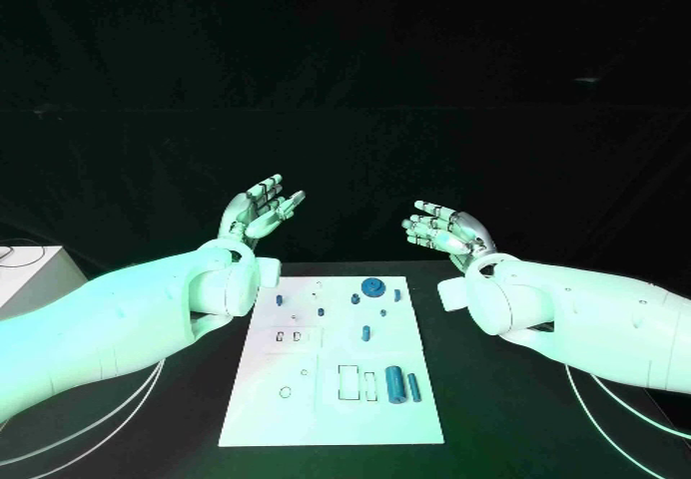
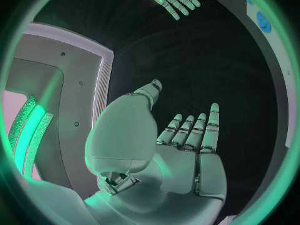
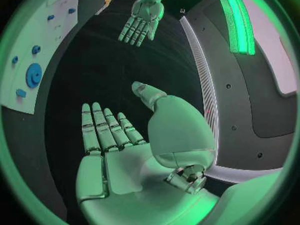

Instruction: Assemble the parts on the task board

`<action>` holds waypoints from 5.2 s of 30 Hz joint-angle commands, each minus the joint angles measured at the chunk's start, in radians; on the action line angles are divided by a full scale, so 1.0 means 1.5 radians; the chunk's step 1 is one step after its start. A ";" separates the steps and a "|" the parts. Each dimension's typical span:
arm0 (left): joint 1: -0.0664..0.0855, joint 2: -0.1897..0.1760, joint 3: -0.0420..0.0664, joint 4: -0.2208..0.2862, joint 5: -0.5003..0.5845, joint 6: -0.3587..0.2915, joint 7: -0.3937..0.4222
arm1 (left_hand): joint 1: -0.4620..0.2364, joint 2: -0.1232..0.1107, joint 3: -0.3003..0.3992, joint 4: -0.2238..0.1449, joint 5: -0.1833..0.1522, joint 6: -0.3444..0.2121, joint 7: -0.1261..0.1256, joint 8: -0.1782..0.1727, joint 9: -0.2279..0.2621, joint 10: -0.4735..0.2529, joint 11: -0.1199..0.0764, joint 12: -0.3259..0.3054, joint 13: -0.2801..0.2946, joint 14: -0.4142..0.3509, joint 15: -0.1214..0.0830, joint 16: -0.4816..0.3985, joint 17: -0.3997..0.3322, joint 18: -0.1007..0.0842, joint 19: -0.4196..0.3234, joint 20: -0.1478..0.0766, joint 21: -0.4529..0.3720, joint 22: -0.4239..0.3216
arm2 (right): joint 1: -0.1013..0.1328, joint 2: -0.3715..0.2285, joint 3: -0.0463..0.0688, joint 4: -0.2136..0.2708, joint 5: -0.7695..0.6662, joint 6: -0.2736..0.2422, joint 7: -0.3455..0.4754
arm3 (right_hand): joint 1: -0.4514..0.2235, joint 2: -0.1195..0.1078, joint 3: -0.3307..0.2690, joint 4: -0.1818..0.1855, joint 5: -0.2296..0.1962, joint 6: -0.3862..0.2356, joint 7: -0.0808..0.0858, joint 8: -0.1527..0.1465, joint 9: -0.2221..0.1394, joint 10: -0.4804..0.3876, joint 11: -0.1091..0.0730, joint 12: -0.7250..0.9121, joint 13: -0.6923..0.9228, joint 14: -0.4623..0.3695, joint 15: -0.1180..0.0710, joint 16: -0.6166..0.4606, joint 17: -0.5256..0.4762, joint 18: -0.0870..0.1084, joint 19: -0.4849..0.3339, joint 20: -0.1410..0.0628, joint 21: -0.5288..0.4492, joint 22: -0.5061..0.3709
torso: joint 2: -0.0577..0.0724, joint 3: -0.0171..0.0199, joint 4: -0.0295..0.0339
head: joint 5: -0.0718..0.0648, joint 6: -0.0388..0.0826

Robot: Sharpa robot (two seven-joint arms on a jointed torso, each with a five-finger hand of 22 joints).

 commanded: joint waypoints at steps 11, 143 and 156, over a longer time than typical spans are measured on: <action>0.006 -0.059 -0.001 0.053 -0.042 0.109 0.006 | 0.018 0.015 0.018 -0.006 0.003 0.145 0.095 0.036 0.021 0.211 0.025 0.024 0.014 0.260 -0.031 0.063 0.036 0.044 0.121 0.000 0.029 0.013 | 0.028 -0.005 -0.009 -0.040 -0.365 0.066 -0.020 | 0.088 -0.018 0.047 -0.060 -0.018 0.307 0.075 0.069 0.045 0.321 -0.035 0.028 0.013 0.260 -0.046 0.059 0.031 0.056 0.219 -0.005 0.059 0.020 | 0.017 -0.0012 0.0032 | -0.009 -0.019; 0.016 -0.221 0.010 0.301 -0.081 0.226 -0.057 | -0.019 -0.024 0.138 -0.053 0.002 0.390 0.050 0.097 0.061 0.527 -0.046 0.021 0.022 0.541 -0.135 0.353 0.333 0.066 0.342 -0.092 0.296 0.137 | 0.047 0.216 -0.007 -0.241 -1.043 0.017 -0.316 | 0.110 -0.055 0.116 -0.007 -0.095 0.470 -0.014 0.136 0.141 0.545 -0.135 0.015 0.049 0.582 -0.173 0.853 0.658 -0.027 0.642 -0.142 0.873 0.803 | 0.141 -0.0238 0.0941 | -0.055 0.000; 0.017 -0.220 0.010 0.303 -0.081 0.226 -0.057 | -0.019 -0.024 0.138 -0.053 0.002 0.390 0.050 0.097 0.061 0.527 -0.046 0.021 0.022 0.541 -0.135 0.353 0.333 0.066 0.342 -0.092 0.296 0.137 | 0.045 0.231 -0.006 -0.251 -1.038 0.041 -0.308 | 0.109 -0.056 0.116 -0.007 -0.094 0.469 -0.014 0.136 0.142 0.545 -0.135 0.015 0.049 0.582 -0.172 0.853 0.658 -0.027 0.642 -0.142 0.872 0.803 | 0.144 -0.0270 0.0971 | -0.052 -0.003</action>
